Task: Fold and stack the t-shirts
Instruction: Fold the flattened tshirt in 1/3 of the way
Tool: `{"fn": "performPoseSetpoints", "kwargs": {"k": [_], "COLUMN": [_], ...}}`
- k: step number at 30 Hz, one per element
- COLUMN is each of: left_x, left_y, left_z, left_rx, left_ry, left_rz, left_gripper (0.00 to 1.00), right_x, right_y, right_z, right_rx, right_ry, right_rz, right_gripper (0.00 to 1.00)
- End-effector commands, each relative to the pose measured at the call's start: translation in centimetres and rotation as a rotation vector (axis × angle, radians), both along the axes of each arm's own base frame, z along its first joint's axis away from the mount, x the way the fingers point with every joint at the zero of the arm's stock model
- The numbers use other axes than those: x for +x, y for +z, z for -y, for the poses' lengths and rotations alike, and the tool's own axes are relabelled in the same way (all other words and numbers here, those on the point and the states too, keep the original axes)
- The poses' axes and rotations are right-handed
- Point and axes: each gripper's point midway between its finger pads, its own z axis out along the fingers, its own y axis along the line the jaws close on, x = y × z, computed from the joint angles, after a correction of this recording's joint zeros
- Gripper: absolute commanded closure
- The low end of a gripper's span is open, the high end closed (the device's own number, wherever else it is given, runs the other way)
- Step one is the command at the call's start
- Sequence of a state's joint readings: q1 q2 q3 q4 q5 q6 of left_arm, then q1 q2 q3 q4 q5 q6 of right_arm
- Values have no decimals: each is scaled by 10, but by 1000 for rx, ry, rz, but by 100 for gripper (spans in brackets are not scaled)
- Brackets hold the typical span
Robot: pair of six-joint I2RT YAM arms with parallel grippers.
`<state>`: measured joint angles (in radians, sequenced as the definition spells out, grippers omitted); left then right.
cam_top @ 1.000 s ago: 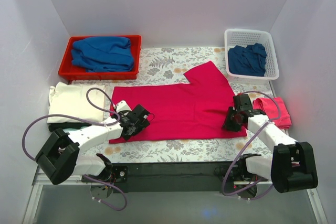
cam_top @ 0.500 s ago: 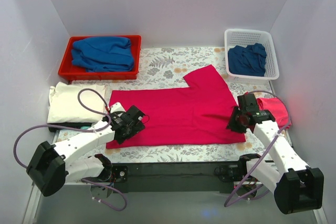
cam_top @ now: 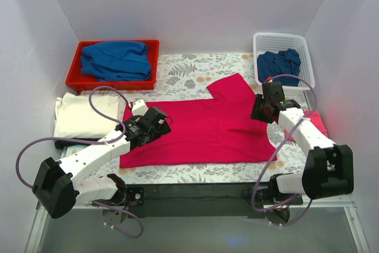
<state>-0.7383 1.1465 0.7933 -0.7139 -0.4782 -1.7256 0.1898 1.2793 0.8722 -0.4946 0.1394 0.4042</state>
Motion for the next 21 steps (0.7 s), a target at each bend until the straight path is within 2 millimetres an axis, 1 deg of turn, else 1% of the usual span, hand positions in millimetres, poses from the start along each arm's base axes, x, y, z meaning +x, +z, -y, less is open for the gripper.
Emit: {"fn": "performPoseSetpoints", "kwargs": {"k": [1, 5, 6, 10, 13, 15, 16, 21], "left_x": [5, 3, 2, 1, 1, 1, 1, -1], "left_y": [5, 0, 0, -3, -3, -4, -4, -6], "left_z": [4, 3, 4, 2, 1, 0, 0, -2], "left_rx": [-12, -15, -17, -11, -8, -5, -5, 2], "left_ry": [-31, -36, -38, -35, -31, -30, -30, -28], "left_rz": [35, 27, 26, 21, 22, 20, 20, 15], "left_gripper": [13, 12, 12, 12, 12, 12, 12, 12], "right_x": [29, 34, 34, 29, 19, 14, 8, 0], "right_y": [6, -7, -10, -26, -41, -47, -53, -56], "right_z": [8, 16, 21, 28, 26, 25, 25, 15], "right_rx": [-60, -57, -48, -32, -5, 9, 14, 68], "right_ry": [13, 3, -11, -30, -27, -32, -30, -10], "right_rz": [58, 51, 43, -7, -53, -72, -90, -90], "right_gripper": [49, 47, 47, 49, 49, 50, 50, 51]}}
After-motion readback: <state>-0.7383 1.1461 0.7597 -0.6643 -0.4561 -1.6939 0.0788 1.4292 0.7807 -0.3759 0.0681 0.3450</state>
